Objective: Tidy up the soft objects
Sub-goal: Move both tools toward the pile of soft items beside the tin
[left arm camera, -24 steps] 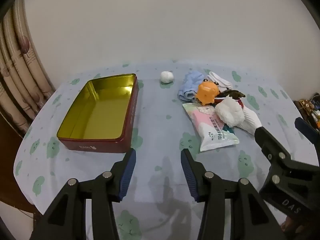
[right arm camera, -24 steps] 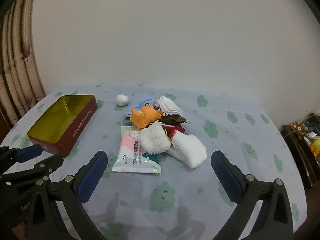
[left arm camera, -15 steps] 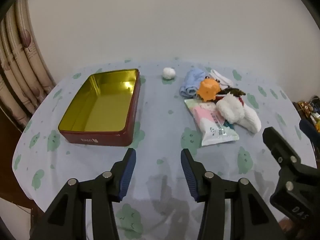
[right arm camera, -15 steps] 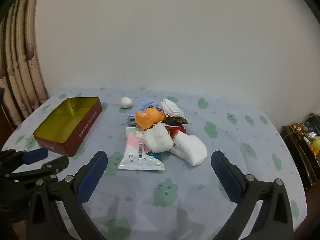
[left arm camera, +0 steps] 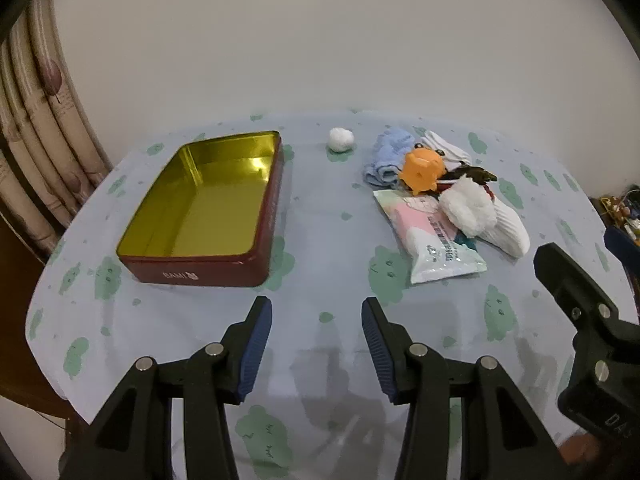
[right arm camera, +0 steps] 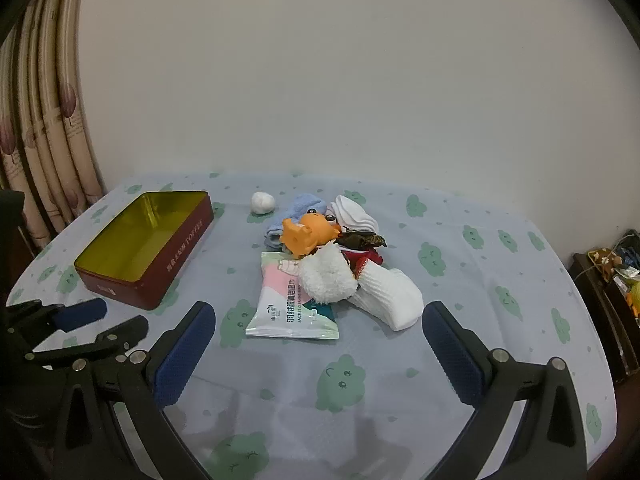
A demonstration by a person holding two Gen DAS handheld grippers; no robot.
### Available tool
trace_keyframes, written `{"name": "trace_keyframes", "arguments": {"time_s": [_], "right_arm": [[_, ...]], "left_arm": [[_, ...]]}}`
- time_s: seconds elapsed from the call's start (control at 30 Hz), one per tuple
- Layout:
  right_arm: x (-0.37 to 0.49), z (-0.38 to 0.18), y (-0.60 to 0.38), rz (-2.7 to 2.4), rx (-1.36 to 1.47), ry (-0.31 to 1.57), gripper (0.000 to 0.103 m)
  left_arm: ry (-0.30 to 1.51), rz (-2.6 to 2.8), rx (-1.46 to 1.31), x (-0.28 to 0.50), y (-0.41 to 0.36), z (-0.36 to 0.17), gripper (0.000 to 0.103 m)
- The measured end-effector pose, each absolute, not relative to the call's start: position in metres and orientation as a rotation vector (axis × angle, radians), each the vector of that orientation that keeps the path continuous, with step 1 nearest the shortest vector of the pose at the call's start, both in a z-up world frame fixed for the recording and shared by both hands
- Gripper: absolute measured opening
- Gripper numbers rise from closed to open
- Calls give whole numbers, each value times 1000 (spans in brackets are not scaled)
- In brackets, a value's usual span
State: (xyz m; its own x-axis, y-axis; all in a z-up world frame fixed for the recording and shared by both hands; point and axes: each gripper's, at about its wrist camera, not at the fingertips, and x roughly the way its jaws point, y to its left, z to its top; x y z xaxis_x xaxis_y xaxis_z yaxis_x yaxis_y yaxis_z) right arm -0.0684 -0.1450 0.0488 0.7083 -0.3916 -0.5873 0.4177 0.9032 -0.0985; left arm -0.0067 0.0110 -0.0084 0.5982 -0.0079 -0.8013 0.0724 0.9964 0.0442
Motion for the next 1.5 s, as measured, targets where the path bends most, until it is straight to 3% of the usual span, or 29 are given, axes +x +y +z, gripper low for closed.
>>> {"name": "trace_keyframes", "arguments": {"time_s": [1.5], "right_arm": [[-86, 23, -136, -459, 103, 632, 103]], "left_arm": [[966, 14, 11, -12, 22, -9, 48]]}}
